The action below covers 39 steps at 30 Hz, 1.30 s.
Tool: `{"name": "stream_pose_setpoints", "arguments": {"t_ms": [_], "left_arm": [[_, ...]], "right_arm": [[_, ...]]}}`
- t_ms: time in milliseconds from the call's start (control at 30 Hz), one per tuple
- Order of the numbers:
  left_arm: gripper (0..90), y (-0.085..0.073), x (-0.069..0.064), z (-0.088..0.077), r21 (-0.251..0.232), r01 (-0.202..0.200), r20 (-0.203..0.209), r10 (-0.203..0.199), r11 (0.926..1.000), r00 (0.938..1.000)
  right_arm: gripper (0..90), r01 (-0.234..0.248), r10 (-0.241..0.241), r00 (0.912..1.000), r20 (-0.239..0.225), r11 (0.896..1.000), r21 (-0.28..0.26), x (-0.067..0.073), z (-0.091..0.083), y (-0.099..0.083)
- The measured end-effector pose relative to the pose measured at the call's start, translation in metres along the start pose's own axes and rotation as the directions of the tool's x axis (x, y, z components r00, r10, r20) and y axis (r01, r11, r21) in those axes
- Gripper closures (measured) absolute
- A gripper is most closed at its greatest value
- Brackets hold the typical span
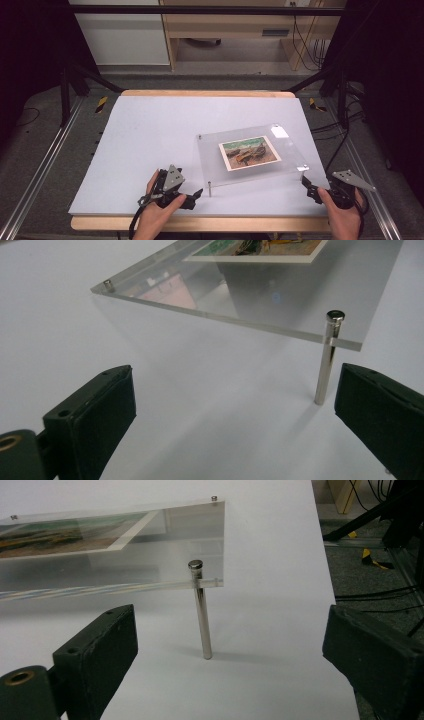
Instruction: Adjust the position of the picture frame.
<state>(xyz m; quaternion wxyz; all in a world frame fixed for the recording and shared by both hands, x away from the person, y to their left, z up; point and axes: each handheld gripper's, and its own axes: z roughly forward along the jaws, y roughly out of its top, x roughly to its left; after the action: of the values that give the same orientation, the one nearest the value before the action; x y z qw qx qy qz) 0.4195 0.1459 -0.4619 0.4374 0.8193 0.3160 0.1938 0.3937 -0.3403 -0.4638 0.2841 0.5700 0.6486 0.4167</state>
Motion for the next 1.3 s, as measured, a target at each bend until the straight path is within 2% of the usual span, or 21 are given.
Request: {"name": "stream_pose_setpoints", "arguments": {"t_ms": [33, 133, 167, 267, 300, 367, 467, 500, 600, 667, 733, 833, 900, 1033, 1100, 1133, 1167, 1200, 1233, 1300], "left_arm": [[2.4, -0.001, 0.002, 0.0, 0.001, 0.006, 0.013, -0.006, 1.0, 0.9999], [2.4, -0.003, 0.004, 0.001, 0.018, 0.012, 0.004, -0.013, 0.9998, 0.9999], [2.6, -0.003, 0.004, 0.001, 0.015, 0.026, -0.001, -0.026, 0.9995, 0.9997], [3.1, -0.004, -0.002, 0.001, 0.016, 0.056, 0.049, -0.057, 0.9983, 0.9972], [3.3, -0.004, -0.004, 0.001, 0.01, 0.061, 0.058, -0.062, 0.9981, 0.9964], [3.5, -0.004, -0.008, 0.002, 0.026, 0.064, 0.081, -0.066, 0.9976, 0.9946], [6.7, -0.003, -0.014, 0.002, 0.049, 0.029, 0.097, -0.034, 0.9984, 0.9947], [7.0, -0.004, -0.016, 0.003, 0.051, 0.051, 0.145, -0.058, 0.9974, 0.9878], [7.0, -0.003, -0.018, 0.004, 0.045, 0.049, 0.163, -0.056, 0.9978, 0.985], [7.0, -0.002, -0.02, 0.004, 0.021, 0.041, 0.153, -0.044, 0.9989, 0.9872], [7.1, -0.001, -0.019, 0.003, -0.021, 0.061, 0.151, -0.057, 0.9979, 0.9869], [8.3, 0.003, -0.023, 0.001, -0.064, 0.025, 0.118, -0.017, 0.9977, 0.9928], [8.9, 0.005, -0.028, 0.001, -0.075, 0.011, 0.116, -0.002, 0.9971, 0.9933], [13.4, 0.005, -0.035, 0.002, -0.077, 0.017, 0.096, -0.009, 0.9969, 0.9953], [21.1, 0.005, -0.037, 0.0, -0.111, 0.03, 0.078, -0.021, 0.9933, 0.9967], [25.2, 0.006, -0.039, -0.003, -0.141, 0.041, 0.069, -0.032, 0.9892, 0.9971], [26.0, 0.007, -0.041, -0.004, -0.15, 0.039, 0.064, -0.03, 0.988, 0.9975], [27.1, 0.008, -0.042, -0.005, -0.152, 0.044, 0.065, -0.034, 0.9874, 0.9973], [27.1, 0.007, -0.043, -0.005, -0.15, 0.041, 0.059, -0.033, 0.9878, 0.9977], [29.4, 0.004, -0.045, -0.004, -0.131, 0.06, 0.048, -0.054, 0.9895, 0.9974]], "right_arm": [[11.2, 0.003, -0.003, 1.0, -0.002, 1.0, 0.002, 0.001, 0.001, 0.0], [20.0, 0.026, -0.026, 0.9996, 0.004, 1.0, 0.011, 0.002, 0.002, 0.0], [24.6, 0.037, -0.037, 0.9993, -0.004, 0.999, 0.015, 0.003, 0.002, 0.0], [26.7, 0.059, -0.059, 0.9983, -0.006, 0.998, 0.011, 0.005, 0.003, -0.001], [27.8, 0.085, -0.085, 0.9963, -0.009, 0.996, 0.004, 0.008, 0.003, -0.002], [28.7, 0.096, -0.096, 0.9953, -0.009, 0.995, 0.002, 0.009, 0.004, -0.002], [33.5, 0.114, -0.114, 0.9933, -0.019, 0.993, 0.005, 0.013, 0.005, -0.002], [34.5, 0.132, -0.132, 0.9912, -0.014, 0.991, 0.002, 0.014, 0.007, -0.003], [33.9, 0.155, -0.155, 0.9879, -0.009, 0.988, 0.0, 0.014, 0.009, -0.004], [33.2, 0.144, -0.144, 0.9895, -0.011, 0.99, 0.004, 0.013, 0.012, -0.004], [33.0, 0.131, -0.131, 0.9914, -0.004, 0.991, 0.009, 0.012, 0.012, -0.004], [32.8, 0.096, -0.096, 0.9952, 0.019, 0.995, 0.022, 0.006, 0.017, -0.004], [33.7, 0.089, -0.089, 0.9959, 0.016, 0.996, 0.022, 0.005, 0.018, -0.004], [46.2, 0.097, -0.097, 0.9951, -0.021, 0.995, 0.022, 0.007, 0.024, -0.003], [51.7, 0.103, -0.102, 0.9937, -0.047, 0.994, 0.026, 0.01, 0.027, -0.002], [54.4, 0.109, -0.107, 0.9929, -0.052, 0.994, 0.028, 0.01, 0.029, -0.002], [57.5, 0.113, -0.112, 0.9921, -0.057, 0.993, 0.027, 0.011, 0.032, -0.001], [62.9, 0.111, -0.109, 0.9918, -0.067, 0.994, 0.02, 0.01, 0.036, 0.001], [62.9, 0.111, -0.109, 0.9918, -0.067, 0.994, 0.02, 0.01, 0.036, 0.001], [67.6, 0.105, -0.103, 0.9916, -0.078, 0.994, 0.017, 0.009, 0.039, 0.002]]}}
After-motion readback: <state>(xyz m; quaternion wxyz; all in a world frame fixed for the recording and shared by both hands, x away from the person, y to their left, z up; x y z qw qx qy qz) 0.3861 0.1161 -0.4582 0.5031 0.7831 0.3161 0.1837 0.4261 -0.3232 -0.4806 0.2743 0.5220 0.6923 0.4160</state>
